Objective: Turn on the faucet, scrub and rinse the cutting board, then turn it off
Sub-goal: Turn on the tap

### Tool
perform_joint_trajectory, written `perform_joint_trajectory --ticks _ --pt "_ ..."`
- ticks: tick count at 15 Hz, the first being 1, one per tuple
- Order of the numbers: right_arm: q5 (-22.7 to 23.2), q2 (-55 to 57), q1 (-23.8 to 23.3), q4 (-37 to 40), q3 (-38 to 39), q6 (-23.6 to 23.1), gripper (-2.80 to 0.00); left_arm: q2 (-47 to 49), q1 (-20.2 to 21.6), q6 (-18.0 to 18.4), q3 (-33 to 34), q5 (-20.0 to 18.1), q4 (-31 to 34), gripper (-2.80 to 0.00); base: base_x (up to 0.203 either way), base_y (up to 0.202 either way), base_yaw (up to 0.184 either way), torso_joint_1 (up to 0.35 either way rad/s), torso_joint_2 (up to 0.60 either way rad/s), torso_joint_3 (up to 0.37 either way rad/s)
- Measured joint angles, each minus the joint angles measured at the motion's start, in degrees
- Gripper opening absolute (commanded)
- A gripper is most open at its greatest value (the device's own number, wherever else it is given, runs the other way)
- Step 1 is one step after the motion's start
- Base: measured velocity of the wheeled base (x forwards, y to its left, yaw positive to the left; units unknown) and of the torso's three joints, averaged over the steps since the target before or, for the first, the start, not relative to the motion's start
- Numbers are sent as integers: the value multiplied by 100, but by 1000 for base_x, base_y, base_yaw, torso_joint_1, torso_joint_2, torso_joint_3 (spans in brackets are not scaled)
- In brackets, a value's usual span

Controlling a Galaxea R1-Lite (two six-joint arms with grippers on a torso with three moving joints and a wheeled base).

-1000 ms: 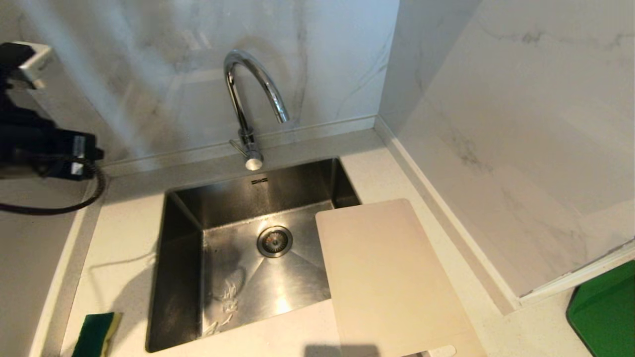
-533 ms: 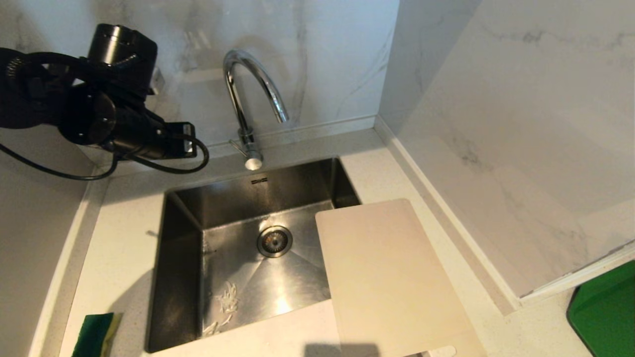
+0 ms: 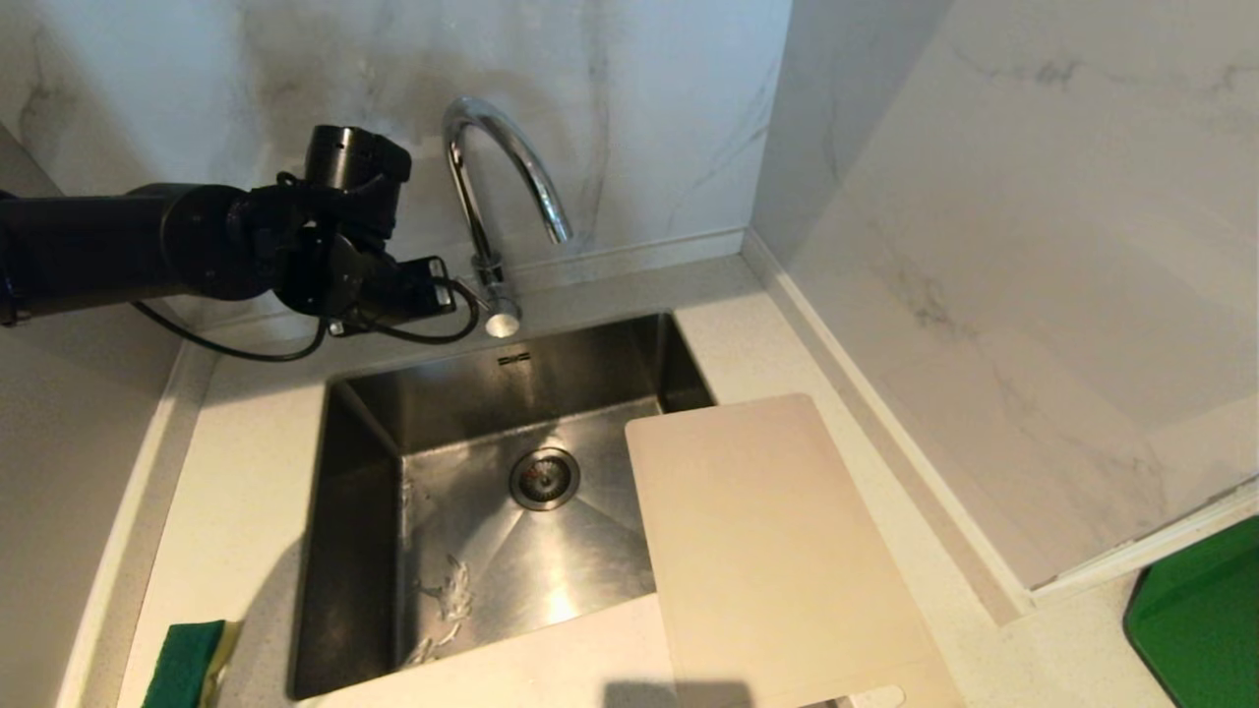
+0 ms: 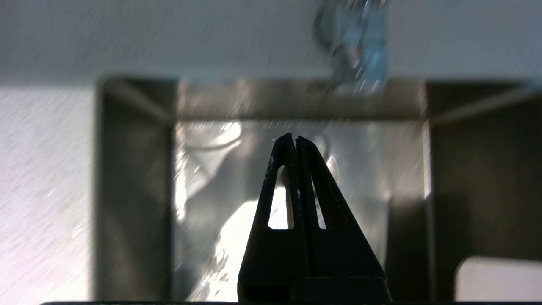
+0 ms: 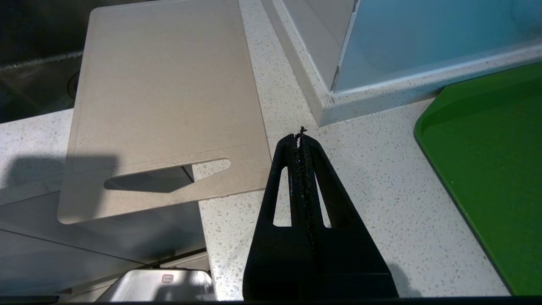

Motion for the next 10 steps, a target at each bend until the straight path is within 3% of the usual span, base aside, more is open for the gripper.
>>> perform_joint_trajectory --ticks 6,10 --pt "4 0 2 2 0 0 -280 434 -10 66 -6 194 -1776 -280 0 0 0 0 0 0" --pt "6 0 0 2 0 -2 -280 768 -51 411 -23 214 -2754 -280 0 0 0 0 0 0"
